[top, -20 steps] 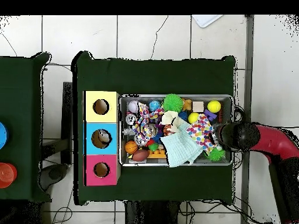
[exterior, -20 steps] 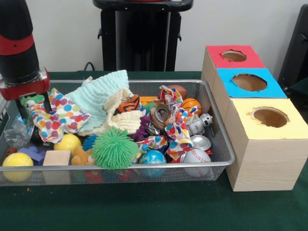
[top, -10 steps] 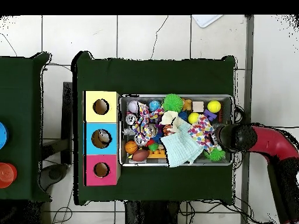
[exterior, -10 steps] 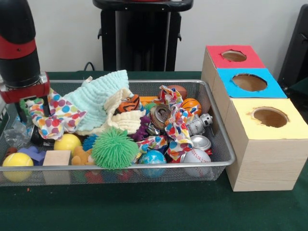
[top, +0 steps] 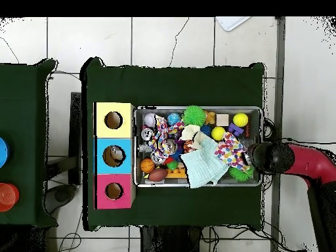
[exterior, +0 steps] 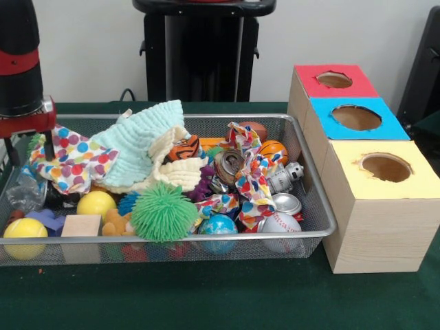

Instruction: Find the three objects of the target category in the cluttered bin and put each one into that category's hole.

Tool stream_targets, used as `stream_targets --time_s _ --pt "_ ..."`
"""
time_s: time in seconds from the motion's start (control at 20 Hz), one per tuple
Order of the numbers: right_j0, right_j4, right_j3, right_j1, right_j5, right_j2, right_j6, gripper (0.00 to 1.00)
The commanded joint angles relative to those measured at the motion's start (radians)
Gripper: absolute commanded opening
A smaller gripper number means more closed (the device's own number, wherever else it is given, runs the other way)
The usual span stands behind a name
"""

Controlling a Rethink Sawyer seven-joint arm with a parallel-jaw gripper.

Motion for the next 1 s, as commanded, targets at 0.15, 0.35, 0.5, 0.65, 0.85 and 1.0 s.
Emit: stream_targets --time_s 0.15,0.35,0.5,0.65,0.85,1.0 --pt "-0.016 -0.043 -0.02 0.004 0.004 -0.01 -0.144 1.0" --pt "-0.035 -0.045 -0.05 0.094 -0.038 0.011 -0.156 1.0" --pt "-0.051 -0.044 -0.051 0.127 -0.052 0.02 -0.168 1.0" --pt "-0.064 -0.037 -0.073 0.185 -0.071 0.036 -0.173 1.0" --pt "-0.065 -0.039 -0.085 0.206 -0.075 0.046 -0.179 1.0" --pt "-0.069 -0.043 -0.088 0.21 -0.08 0.048 -0.181 1.0"
